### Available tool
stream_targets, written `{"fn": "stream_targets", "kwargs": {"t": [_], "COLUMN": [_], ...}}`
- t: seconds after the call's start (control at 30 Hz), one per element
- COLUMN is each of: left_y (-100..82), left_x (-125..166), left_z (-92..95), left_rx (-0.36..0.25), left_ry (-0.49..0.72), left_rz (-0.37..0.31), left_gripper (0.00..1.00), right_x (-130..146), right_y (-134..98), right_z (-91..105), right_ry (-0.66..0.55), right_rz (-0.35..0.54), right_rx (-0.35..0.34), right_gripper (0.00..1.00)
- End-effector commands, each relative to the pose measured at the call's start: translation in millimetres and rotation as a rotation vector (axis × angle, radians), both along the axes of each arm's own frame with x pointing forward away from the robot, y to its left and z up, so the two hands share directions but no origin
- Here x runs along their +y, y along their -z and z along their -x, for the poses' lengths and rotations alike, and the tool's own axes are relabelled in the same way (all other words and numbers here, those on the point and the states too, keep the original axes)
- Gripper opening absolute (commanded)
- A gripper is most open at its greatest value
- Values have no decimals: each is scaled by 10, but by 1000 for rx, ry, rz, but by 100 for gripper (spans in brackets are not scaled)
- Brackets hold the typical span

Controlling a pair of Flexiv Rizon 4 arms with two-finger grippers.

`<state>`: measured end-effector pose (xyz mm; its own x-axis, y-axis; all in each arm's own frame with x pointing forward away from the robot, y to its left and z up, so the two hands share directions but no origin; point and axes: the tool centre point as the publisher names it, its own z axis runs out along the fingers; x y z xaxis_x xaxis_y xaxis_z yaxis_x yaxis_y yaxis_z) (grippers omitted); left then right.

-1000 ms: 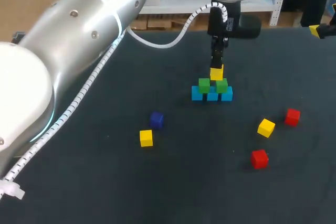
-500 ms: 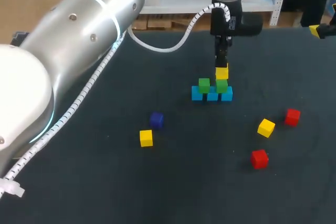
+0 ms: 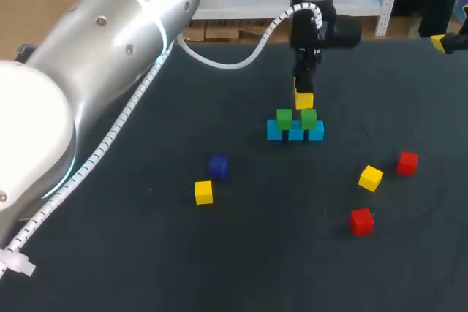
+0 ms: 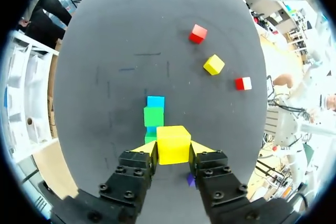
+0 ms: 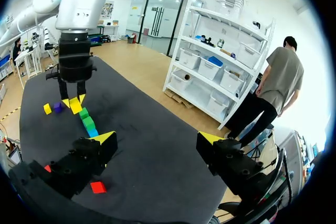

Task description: Place the blue cubes, place green cubes on the blue cubes, place the yellow cubes on the green cubes, then place the red cubes on the yellow cubes, and place purple cube on the red cubes.

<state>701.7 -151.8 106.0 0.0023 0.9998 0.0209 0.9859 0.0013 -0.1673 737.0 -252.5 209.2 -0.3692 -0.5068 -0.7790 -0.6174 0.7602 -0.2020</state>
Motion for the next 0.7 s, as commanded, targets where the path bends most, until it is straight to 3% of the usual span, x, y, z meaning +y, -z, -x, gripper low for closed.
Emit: {"fn": "stream_targets", "kwargs": {"t": [0.03, 0.7], "left_y": [132, 295], "left_x": [-7, 5], "left_z": [-15, -81], "left_rx": [6, 5], "left_ry": [-10, 12], "left_rz": [14, -22], "left_gripper": [0, 0], "right_x": [-15, -15], "right_y": [8, 8], "right_z": [-25, -25], "right_ry": [-9, -9], "right_rz": [-5, -5], "right_rx": [2, 2], "right_gripper": [100, 100]}}
